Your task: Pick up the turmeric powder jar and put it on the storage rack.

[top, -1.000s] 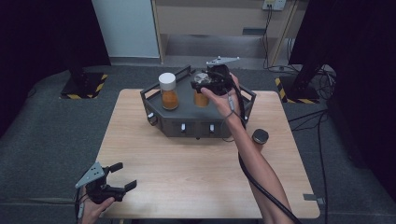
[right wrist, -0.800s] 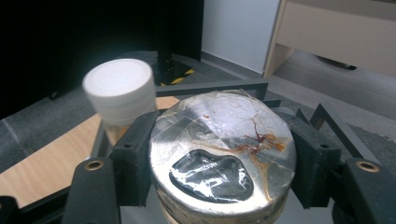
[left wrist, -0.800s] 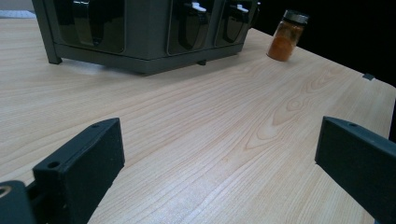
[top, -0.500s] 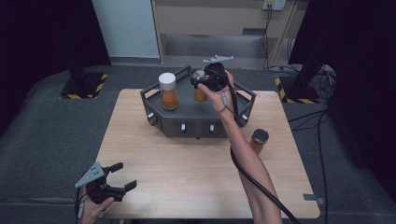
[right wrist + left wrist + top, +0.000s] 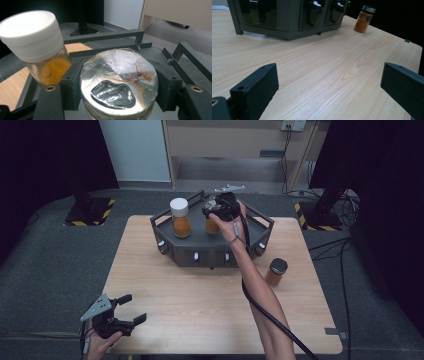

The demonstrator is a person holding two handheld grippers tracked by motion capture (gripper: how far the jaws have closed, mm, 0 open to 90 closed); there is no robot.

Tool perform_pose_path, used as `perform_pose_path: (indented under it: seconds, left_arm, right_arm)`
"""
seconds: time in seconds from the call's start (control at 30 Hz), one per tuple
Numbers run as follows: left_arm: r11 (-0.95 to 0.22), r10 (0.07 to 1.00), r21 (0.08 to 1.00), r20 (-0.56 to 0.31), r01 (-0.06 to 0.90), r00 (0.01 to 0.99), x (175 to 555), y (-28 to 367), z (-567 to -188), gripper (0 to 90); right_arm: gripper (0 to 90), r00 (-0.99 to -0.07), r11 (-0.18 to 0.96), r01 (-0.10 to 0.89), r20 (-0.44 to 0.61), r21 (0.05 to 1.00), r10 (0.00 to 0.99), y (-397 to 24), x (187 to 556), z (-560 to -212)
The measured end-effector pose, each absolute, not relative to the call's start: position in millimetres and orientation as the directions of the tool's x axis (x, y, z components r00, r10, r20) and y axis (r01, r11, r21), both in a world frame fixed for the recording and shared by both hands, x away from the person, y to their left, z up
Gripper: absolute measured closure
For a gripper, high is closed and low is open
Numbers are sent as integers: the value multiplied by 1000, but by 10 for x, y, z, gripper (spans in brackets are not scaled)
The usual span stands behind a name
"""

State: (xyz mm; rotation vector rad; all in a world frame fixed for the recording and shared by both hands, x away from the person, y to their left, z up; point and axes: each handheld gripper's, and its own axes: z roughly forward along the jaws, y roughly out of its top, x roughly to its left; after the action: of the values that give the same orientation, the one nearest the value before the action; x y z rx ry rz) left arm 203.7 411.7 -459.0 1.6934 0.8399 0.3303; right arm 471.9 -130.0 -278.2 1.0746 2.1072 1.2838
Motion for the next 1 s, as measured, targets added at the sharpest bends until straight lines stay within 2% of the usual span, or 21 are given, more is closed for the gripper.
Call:
perform_pose_path:
  seconds: [1.0]
  left_arm:
    - [-95,676,929,-203,357,709,2041,4109,-4580,6]
  right_arm:
    - [334,-584,231,396,50,889,810,-1315,4723,-3021]
